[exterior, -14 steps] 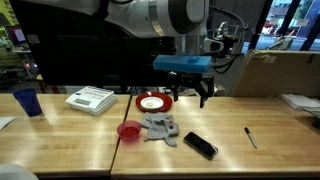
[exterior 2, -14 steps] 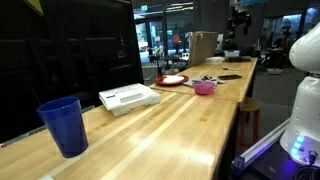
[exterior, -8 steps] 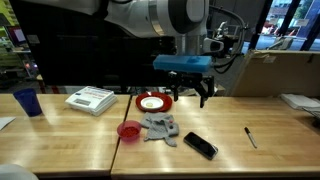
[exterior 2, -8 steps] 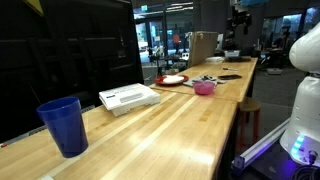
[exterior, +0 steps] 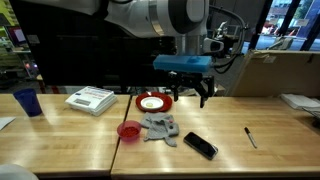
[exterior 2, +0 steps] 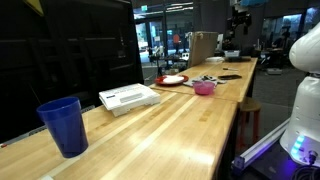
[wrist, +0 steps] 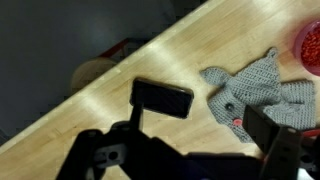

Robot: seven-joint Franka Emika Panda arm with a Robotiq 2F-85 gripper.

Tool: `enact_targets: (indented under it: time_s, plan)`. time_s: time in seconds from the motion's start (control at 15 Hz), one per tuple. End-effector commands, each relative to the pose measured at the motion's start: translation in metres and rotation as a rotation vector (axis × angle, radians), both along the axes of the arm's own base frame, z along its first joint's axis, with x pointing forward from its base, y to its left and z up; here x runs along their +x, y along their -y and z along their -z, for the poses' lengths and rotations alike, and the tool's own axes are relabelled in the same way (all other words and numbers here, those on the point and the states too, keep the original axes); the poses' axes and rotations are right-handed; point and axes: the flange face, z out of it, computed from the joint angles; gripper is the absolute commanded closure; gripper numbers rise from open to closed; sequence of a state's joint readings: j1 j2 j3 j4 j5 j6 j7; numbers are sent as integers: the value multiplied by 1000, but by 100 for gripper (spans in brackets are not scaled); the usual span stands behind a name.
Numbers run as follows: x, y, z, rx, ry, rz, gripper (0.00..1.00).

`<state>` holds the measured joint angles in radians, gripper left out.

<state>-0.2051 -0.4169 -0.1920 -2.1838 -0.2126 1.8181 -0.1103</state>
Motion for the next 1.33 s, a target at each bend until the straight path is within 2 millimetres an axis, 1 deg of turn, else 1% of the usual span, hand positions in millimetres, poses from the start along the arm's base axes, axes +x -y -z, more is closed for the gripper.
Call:
enact_targets:
  time_s: [0.0, 0.4, 0.47, 0.53, 0.6, 0.73, 0.93, 1.13, 1.2, 1.27]
  plan:
    - [0, 0, 0, 0, -1, 0, 0]
    - [0, 0, 0, 0, -1, 0, 0]
    - [-1, 0, -12, -14, 4, -14, 0]
    - [3, -3, -21, -14, 5, -34, 0]
    - [10, -9, -26, -17, 15, -54, 0]
    - [29, -19, -32, 1, 41, -108, 0]
    - [63, -45, -30, 70, 66, -227, 0]
    - [85, -71, -31, 171, 71, -335, 0]
    - [89, -80, -32, 209, 54, -349, 0]
    - [85, -90, -40, 245, 38, -357, 0]
